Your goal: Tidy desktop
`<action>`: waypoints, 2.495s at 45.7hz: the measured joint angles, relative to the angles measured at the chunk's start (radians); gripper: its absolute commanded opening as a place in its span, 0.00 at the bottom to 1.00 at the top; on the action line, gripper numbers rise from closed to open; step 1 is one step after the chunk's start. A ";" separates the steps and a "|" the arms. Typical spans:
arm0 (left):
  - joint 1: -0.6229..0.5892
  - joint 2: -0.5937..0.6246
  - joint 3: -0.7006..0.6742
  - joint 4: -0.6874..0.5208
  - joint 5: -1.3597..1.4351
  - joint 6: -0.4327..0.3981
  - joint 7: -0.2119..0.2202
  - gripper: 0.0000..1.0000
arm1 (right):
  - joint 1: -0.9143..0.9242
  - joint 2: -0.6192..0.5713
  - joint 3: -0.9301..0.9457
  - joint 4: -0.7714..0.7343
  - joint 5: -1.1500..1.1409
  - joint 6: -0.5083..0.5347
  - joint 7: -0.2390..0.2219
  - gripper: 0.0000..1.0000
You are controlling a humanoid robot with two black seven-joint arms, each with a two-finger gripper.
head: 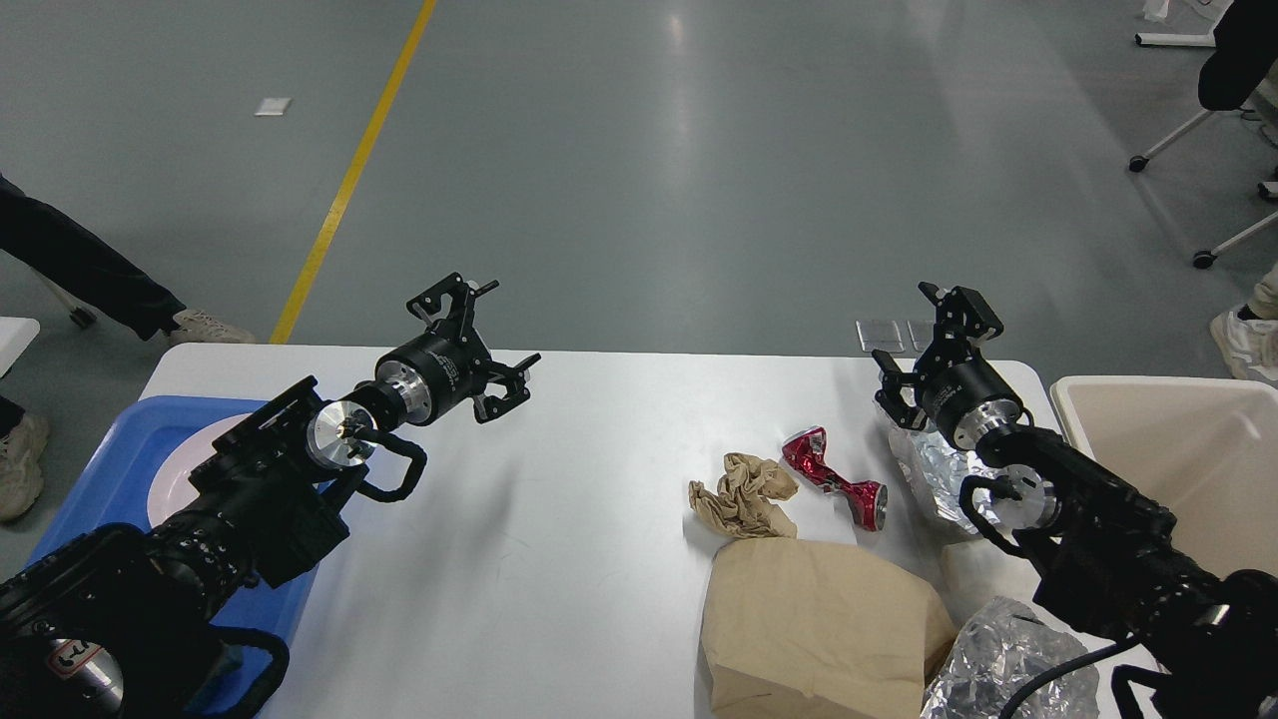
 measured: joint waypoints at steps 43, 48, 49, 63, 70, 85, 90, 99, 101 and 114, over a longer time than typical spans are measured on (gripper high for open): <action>0.078 -0.002 -0.001 -0.002 0.000 -0.102 -0.366 0.97 | 0.000 0.000 0.000 0.000 0.000 0.000 0.000 1.00; 0.079 -0.002 -0.001 -0.002 0.000 -0.102 -0.367 0.97 | 0.000 0.000 0.000 0.000 0.000 0.000 0.000 1.00; 0.079 -0.002 -0.001 -0.002 0.000 -0.102 -0.367 0.97 | 0.000 0.000 0.000 0.000 0.000 0.000 0.000 1.00; 0.079 -0.002 -0.001 -0.002 0.000 -0.102 -0.367 0.97 | 0.000 0.000 0.000 0.001 0.000 0.000 0.000 1.00; 0.079 -0.002 -0.001 -0.002 0.000 -0.102 -0.367 0.97 | 0.000 0.000 0.000 0.001 0.000 0.000 0.000 1.00; 0.079 -0.002 -0.001 -0.002 0.000 -0.102 -0.367 0.97 | 0.000 0.000 0.000 0.001 0.000 0.000 0.000 1.00; 0.079 -0.002 -0.001 -0.002 0.000 -0.102 -0.367 0.97 | 0.000 0.000 0.000 0.000 0.000 0.000 0.000 1.00; 0.079 -0.002 -0.001 -0.002 0.000 -0.102 -0.367 0.97 | 0.001 0.000 0.007 -0.003 0.000 -0.007 0.000 1.00; 0.079 -0.002 -0.001 -0.002 0.000 -0.102 -0.367 0.97 | 0.004 0.000 0.011 -0.006 0.002 -0.011 -0.002 1.00; 0.079 -0.002 -0.001 -0.002 0.000 -0.102 -0.367 0.97 | 0.018 -0.045 0.051 -0.027 0.022 -0.018 -0.014 1.00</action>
